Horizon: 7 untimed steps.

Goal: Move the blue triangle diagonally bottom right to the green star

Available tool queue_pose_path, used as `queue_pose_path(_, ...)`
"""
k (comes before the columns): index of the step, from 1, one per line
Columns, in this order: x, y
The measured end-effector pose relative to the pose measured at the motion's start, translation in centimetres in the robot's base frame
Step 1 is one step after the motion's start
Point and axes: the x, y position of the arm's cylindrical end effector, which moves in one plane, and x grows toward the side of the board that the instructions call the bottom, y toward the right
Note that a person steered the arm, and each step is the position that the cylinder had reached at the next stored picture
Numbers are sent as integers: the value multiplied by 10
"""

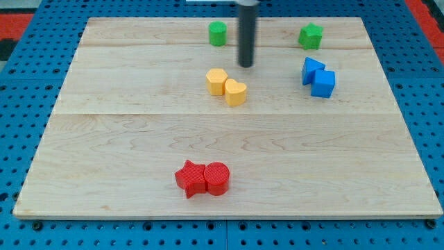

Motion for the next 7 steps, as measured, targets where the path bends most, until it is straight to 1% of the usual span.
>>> queue_pose_path(1, 0, 81)
queue_pose_path(2, -19, 138)
queue_pose_path(3, -29, 164)
queue_pose_path(4, -60, 134)
queue_pose_path(5, -101, 99)
queue_pose_path(6, -96, 8)
queue_pose_path(7, -69, 8)
